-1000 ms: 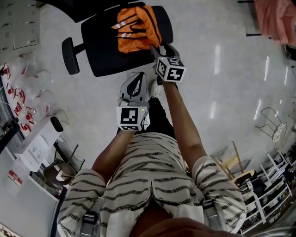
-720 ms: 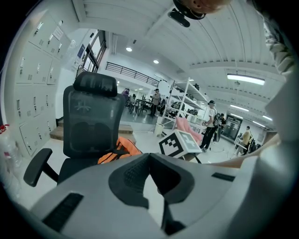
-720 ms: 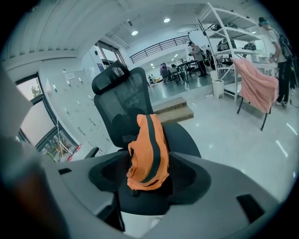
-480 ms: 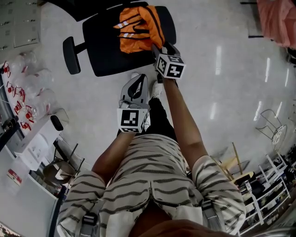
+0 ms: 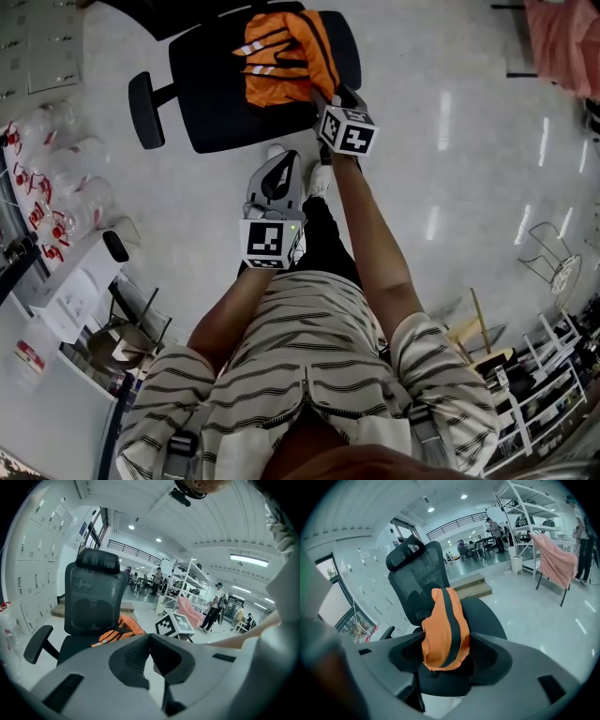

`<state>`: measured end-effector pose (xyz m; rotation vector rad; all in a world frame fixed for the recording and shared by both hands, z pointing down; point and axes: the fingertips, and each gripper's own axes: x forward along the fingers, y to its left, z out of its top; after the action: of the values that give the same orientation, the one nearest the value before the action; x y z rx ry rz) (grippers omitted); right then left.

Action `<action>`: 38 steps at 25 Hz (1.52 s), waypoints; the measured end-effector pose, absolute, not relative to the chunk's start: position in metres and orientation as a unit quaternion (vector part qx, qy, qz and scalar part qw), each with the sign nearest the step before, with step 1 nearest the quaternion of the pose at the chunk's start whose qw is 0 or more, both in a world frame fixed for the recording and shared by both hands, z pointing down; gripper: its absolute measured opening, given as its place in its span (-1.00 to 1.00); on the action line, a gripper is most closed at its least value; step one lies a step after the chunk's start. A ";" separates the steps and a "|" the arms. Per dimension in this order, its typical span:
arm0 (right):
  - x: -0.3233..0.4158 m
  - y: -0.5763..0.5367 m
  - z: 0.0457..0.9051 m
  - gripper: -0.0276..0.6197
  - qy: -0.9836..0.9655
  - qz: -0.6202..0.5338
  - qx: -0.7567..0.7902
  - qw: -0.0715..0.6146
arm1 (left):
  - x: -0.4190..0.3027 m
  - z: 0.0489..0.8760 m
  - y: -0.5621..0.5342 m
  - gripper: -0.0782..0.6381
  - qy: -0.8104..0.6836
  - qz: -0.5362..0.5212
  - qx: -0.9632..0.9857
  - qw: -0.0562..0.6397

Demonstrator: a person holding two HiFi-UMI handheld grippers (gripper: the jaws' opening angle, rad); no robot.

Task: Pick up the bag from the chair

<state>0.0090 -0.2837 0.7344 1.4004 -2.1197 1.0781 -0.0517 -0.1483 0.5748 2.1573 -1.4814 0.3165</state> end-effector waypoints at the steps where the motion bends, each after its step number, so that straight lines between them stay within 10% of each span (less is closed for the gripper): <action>1: 0.008 -0.285 0.735 -0.07 -0.755 0.383 0.497 0.191 | -0.051 0.574 -0.149 -0.72 -0.543 0.115 0.794 0.249; 17: 0.012 -0.280 0.743 -0.67 -0.749 0.387 0.495 0.211 | -0.056 0.577 -0.151 -0.72 -0.549 0.116 0.789 0.250; 38: 0.006 -0.274 0.733 -0.83 -0.763 0.380 0.485 0.194 | -0.060 0.570 -0.154 -0.72 -0.554 0.115 0.788 0.242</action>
<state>0.0061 -0.2742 0.7325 1.3613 -2.1410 1.0653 -0.0602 -0.1542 0.5698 2.1539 -1.5149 0.3151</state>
